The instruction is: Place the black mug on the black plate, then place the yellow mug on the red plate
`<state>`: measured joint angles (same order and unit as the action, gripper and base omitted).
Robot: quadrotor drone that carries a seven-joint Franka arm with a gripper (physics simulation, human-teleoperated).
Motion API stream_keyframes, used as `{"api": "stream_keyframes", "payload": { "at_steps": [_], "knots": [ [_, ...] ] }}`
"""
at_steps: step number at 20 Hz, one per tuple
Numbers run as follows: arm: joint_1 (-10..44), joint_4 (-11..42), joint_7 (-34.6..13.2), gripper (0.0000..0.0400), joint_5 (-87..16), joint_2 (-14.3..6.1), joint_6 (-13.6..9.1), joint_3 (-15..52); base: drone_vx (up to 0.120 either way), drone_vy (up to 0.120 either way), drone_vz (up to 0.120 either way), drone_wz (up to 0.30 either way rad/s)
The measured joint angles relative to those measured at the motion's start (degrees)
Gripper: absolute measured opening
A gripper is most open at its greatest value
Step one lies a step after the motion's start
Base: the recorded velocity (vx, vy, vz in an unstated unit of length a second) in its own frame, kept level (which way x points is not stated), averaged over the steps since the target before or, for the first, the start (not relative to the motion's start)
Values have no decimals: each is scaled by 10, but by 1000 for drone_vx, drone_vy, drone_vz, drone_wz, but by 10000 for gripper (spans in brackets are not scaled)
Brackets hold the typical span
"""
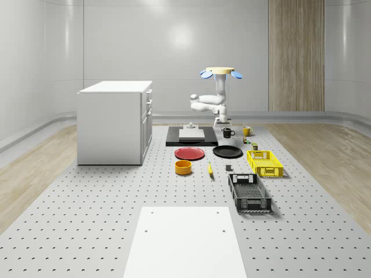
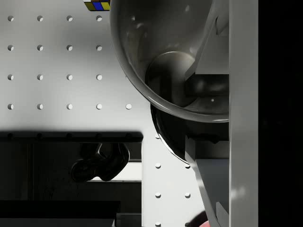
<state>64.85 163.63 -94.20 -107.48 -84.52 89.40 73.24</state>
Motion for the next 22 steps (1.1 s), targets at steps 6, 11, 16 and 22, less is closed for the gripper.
{"api": "stream_keyframes", "payload": {
  "at_steps": [6,11,16,22],
  "knots": [
    [1,0,-1,110,2,-4,3,1,120,0,0,0],
    [2,0,-2,110,3,-6,6,1,120,0,0,0],
    [3,-1,-2,110,4,-9,8,1,120,0,0,0],
    [4,-1,-3,110,5,-12,11,2,100,-100,0,0]
  ]
}}
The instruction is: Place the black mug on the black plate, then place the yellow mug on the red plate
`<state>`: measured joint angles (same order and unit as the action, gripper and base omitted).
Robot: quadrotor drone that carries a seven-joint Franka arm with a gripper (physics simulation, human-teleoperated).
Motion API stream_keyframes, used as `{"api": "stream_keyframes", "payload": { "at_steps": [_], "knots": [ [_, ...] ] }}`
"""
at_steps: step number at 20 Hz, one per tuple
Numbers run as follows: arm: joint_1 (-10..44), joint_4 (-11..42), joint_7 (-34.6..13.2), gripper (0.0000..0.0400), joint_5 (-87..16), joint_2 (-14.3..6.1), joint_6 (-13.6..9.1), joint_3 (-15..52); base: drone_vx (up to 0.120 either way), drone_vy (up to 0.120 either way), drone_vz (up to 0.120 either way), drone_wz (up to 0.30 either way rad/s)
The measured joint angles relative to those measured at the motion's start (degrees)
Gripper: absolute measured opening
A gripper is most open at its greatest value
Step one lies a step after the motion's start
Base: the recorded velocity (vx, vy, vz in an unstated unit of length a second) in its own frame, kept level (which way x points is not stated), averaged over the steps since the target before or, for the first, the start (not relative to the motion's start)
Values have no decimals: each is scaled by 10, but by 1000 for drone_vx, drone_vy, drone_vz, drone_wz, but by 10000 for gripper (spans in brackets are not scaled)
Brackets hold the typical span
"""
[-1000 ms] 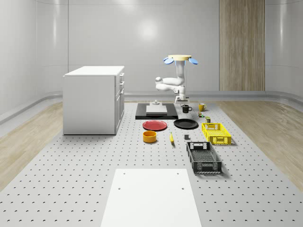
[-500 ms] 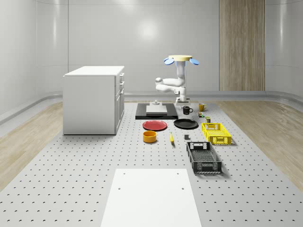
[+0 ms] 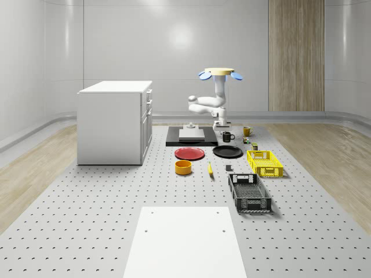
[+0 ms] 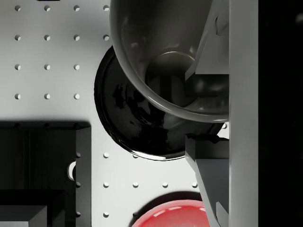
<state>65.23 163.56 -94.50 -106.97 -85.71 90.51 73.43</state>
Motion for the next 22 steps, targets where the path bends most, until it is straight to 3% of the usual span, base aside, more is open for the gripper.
{"api": "stream_keyframes", "payload": {
  "at_steps": [12,22],
  "knots": [
    [14,-26,1,110,-74,-5,37,-80,0,0,0,0],
    [31,-61,3,110,-142,5,66,-152,0,0,0,0]
  ]
}}
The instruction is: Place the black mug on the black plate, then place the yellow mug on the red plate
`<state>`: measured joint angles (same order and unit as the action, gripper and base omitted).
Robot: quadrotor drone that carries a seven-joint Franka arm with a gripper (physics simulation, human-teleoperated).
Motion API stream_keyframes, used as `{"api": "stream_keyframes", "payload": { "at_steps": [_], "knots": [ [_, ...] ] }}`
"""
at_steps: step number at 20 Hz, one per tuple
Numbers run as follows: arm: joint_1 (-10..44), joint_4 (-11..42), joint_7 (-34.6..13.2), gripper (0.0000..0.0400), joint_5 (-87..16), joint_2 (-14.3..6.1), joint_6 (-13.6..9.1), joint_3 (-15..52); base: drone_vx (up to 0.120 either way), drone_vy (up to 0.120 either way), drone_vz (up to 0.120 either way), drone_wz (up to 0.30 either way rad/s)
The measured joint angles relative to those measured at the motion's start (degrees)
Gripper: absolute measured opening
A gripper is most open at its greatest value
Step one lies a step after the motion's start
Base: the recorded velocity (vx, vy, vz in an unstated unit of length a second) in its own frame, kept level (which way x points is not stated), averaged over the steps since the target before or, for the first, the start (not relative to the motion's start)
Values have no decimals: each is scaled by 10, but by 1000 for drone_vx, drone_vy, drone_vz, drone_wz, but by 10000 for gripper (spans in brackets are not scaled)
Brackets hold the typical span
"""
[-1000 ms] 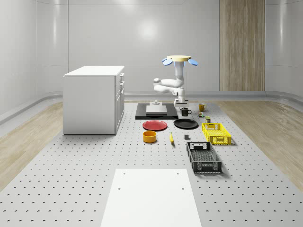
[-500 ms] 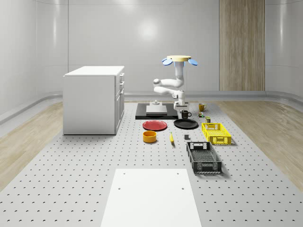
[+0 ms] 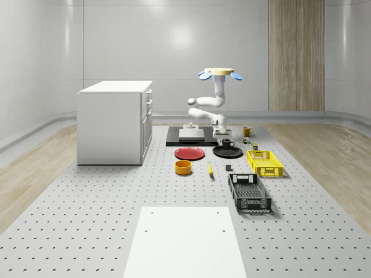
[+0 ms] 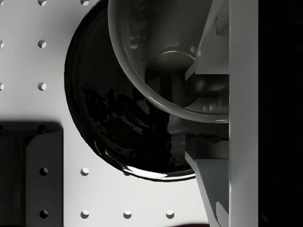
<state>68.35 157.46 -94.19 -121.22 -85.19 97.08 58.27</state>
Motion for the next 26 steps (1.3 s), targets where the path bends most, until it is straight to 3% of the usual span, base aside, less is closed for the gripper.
{"api": "stream_keyframes", "payload": {
  "at_steps": [6,7,9,11,14,22,26],
  "knots": [
    [8,-23,3,110,-35,12,14,-36,0,0,0,0],
    [9,-26,4,174,-40,14,15,-40,0,0,0,0],
    [9,-29,5,263,-45,17,16,-45,0,0,0,0],
    [7,-28,6,317,-45,19,12,-44,0,0,0,0],
    [0,-19,7,361,-36,19,3,-33,0,0,0,0],
    [-12,-1,10,395,-15,21,-17,-8,0,0,120,0],
    [-14,2,11,398,-13,23,-21,-5,-70,110,120,0]
  ]
}}
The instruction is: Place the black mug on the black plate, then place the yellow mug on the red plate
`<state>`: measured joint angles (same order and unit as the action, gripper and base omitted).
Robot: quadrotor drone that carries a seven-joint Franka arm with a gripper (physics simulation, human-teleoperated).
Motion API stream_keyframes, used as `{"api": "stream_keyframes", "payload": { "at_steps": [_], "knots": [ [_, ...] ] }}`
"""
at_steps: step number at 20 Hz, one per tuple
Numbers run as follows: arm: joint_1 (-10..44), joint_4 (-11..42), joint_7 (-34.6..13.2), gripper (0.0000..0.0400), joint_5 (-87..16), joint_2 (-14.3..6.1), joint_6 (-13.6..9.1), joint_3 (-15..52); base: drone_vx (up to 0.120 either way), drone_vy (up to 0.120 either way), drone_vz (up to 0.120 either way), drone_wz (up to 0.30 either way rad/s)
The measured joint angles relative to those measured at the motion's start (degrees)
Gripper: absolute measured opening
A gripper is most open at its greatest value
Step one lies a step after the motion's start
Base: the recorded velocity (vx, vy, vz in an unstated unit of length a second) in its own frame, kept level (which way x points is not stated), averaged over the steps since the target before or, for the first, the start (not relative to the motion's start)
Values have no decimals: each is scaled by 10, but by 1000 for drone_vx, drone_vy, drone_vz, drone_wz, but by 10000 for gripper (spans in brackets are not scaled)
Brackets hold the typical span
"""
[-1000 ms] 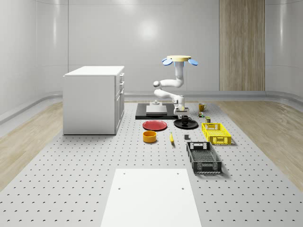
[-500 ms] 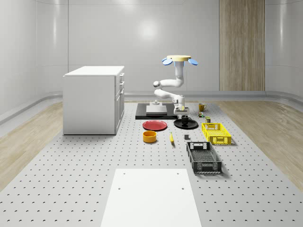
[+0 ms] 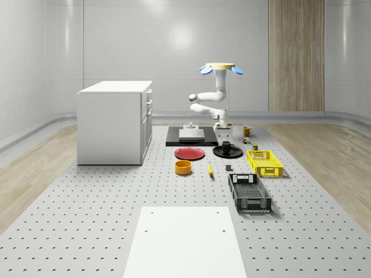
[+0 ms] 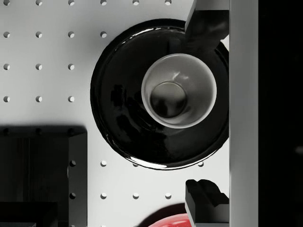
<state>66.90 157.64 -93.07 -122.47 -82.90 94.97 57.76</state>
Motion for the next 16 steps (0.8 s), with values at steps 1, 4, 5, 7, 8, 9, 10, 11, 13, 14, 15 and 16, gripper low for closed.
{"api": "stream_keyframes", "payload": {
  "at_steps": [1,4,5,7,8,9,10,11,13,14,15,16],
  "knots": [
    [-1,0,0,398,0,0,-1,0,-120,120,120,0],
    [-2,1,1,399,0,2,-3,1,-120,120,13,0],
    [-2,1,1,399,0,2,-3,1,-120,120,0,0],
    [-3,2,2,400,0,3,-5,1,-120,120,0,0],
    [-3,2,2,400,0,4,-5,1,-120,120,0,0],
    [-4,2,2,400,0,4,-6,1,-120,120,0,0],
    [-4,2,3,400,0,5,-6,1,-120,120,0,0],
    [-4,2,3,400,-1,5,-7,1,-120,120,0,0],
    [-5,2,3,400,-1,6,-7,1,-120,120,0,0],
    [-5,2,3,400,-1,7,-8,1,-120,120,0,0],
    [-6,2,4,400,-1,7,-8,1,-120,120,0,0],
    [-6,2,4,400,-2,8,-9,1,-120,120,0,0]
  ]
}}
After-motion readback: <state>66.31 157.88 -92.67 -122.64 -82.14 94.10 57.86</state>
